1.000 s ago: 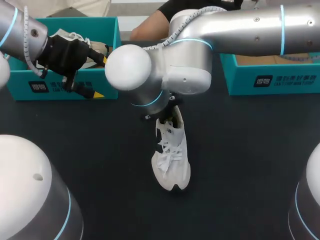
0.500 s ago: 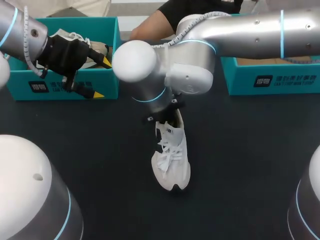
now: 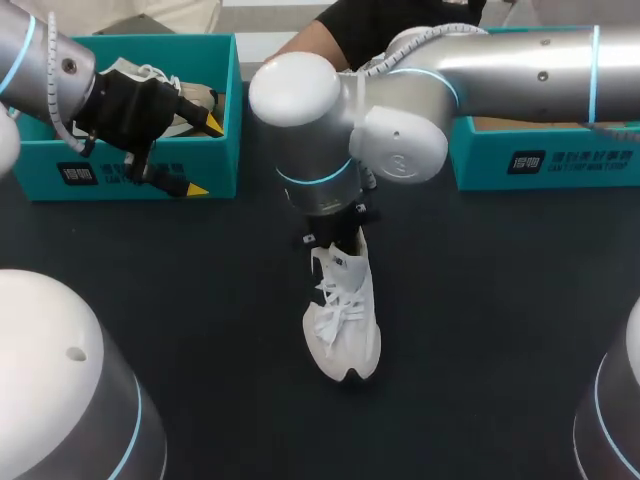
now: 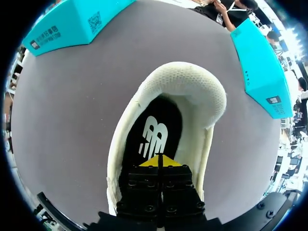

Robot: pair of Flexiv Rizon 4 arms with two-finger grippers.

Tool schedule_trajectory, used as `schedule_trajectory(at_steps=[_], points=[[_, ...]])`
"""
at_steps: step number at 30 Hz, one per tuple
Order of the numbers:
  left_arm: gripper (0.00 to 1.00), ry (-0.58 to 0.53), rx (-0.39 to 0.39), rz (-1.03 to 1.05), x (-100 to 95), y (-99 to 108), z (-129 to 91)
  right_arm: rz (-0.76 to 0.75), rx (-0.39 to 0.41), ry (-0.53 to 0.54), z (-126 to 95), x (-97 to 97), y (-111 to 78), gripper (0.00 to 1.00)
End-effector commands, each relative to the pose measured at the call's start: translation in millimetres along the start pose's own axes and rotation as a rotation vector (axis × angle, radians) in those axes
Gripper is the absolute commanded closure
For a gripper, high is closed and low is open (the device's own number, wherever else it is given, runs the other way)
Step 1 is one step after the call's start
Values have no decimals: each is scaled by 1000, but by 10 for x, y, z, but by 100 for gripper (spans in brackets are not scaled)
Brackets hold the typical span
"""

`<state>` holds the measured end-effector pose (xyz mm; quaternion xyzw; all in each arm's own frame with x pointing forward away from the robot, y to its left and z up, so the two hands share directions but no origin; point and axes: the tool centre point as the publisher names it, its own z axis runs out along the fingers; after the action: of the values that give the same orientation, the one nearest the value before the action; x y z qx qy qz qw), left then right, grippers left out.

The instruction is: Take the shoe out of the shoebox, open the shoe tongue, remove and reinsert the insole, then place the shoe into the shoebox

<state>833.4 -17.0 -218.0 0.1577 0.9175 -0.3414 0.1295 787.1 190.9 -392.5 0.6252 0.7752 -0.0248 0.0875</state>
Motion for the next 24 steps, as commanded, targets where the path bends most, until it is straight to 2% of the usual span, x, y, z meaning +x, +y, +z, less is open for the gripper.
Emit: schedule_trajectory(at_steps=[1, 8, 13, 17, 20, 24], points=[[0, 0, -3, 1, 6, -2, 1, -12, 33, 47, 87, 59, 63, 100], [0, 0, -3, 1, 6, -2, 1, -9, 71, 58, 81, 72, 15, 100], [0, 0, -3, 1, 6, -2, 1, 13, 70, 46, -131, 0, -22, 100], [0, 0, -3, 1, 6, -2, 1, 41, 121, 51, -290, -34, -72, 100], [0, 0, -3, 1, 6, -2, 1, 22, 211, 101, -390, 22, -146, 100], [0, 0, -3, 1, 6, -2, 1, 54, 209, 79, -440, 38, -171, 100]])
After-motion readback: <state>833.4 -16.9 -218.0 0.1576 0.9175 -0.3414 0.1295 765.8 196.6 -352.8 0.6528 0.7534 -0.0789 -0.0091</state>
